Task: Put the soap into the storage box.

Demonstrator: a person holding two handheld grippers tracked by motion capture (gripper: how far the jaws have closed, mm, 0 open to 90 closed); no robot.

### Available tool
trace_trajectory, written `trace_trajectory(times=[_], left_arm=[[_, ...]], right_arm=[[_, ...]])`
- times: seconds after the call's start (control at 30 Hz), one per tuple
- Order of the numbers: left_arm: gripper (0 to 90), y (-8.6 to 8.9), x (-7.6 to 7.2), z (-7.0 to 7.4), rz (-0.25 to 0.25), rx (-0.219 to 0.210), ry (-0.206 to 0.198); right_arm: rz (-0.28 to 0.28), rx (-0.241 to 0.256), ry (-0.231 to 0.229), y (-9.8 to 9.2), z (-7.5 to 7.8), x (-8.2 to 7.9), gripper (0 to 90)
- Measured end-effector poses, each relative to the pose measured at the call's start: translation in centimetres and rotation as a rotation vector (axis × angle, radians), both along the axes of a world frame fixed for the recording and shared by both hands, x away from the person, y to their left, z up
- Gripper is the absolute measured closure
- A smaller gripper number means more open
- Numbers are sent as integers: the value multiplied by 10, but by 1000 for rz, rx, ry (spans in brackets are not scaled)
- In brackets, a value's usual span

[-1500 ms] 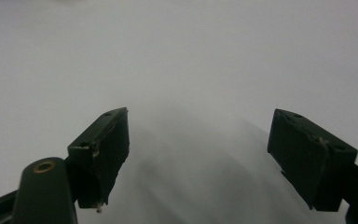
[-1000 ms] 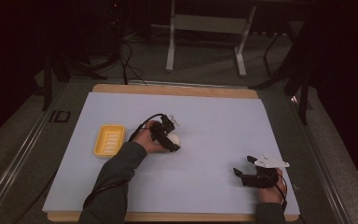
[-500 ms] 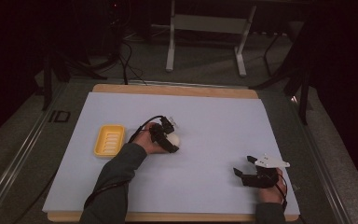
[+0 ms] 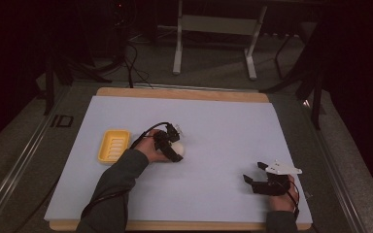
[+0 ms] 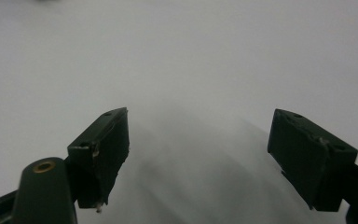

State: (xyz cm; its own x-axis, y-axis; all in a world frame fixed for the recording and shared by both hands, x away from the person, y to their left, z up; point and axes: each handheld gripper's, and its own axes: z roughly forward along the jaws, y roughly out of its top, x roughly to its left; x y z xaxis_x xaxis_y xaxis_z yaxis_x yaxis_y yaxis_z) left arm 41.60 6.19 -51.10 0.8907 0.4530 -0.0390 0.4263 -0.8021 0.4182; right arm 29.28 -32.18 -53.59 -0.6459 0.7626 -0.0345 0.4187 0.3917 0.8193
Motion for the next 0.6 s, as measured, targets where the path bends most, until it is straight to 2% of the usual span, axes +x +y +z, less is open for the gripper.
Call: trace_trajectory(times=[0.17,0.4,0.6], left_arm=[[229,2,-4,3,-37,66,14],[229,6,-10,5,-59,115,25],[229,5,-13,7,-87,177,51]], right_arm=[[0,-2,-1,0,0,0,205],[0,-3,-1,0,0,0,205],[0,-4,0,0,0,0,205]])
